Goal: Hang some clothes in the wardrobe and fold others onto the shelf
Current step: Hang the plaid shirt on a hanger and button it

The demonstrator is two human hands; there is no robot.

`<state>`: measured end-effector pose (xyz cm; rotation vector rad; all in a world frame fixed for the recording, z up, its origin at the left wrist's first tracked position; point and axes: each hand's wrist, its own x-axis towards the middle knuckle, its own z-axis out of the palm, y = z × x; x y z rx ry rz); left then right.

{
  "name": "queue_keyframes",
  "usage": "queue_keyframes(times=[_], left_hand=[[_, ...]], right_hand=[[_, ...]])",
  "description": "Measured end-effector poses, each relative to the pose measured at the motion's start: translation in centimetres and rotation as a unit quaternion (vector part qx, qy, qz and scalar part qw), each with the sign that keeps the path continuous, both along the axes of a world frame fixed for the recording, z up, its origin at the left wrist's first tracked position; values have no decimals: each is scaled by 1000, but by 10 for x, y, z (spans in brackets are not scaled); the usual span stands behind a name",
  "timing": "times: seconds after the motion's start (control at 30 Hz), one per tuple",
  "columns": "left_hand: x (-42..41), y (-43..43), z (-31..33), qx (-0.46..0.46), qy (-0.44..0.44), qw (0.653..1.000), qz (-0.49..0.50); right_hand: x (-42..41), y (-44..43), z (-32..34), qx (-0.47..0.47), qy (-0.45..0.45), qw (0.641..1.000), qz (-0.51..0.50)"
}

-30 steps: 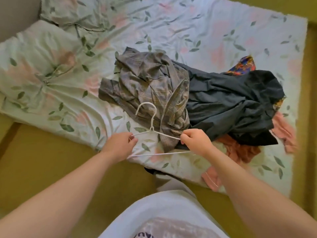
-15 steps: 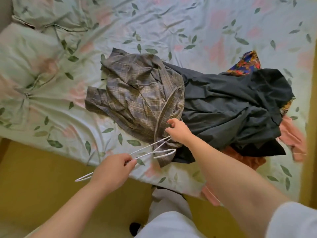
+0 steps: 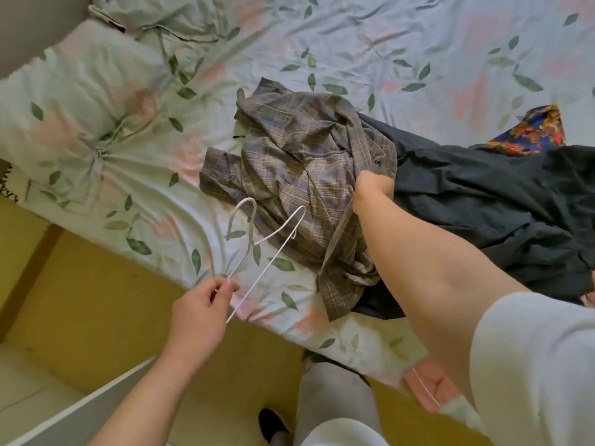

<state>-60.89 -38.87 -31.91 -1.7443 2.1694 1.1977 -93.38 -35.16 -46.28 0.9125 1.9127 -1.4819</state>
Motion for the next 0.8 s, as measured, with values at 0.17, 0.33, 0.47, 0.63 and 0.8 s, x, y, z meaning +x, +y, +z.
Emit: queue_keyframes(times=[0.17, 0.33, 0.47, 0.63, 0.8], left_hand=[[14, 3, 14, -19, 42, 997, 55], [32, 8, 37, -48, 82, 992, 81], [61, 13, 56, -78, 98, 987, 102], [119, 15, 87, -157, 80, 980, 93], [182, 13, 130, -235, 14, 969, 73]], right_hand=[[37, 30, 40, -66, -83, 993, -44], [64, 61, 62, -144, -150, 967, 148], [87, 67, 119, -124, -112, 920, 353], [113, 60, 195, -142, 25, 890, 432], [161, 28, 291, -230, 156, 819, 502]])
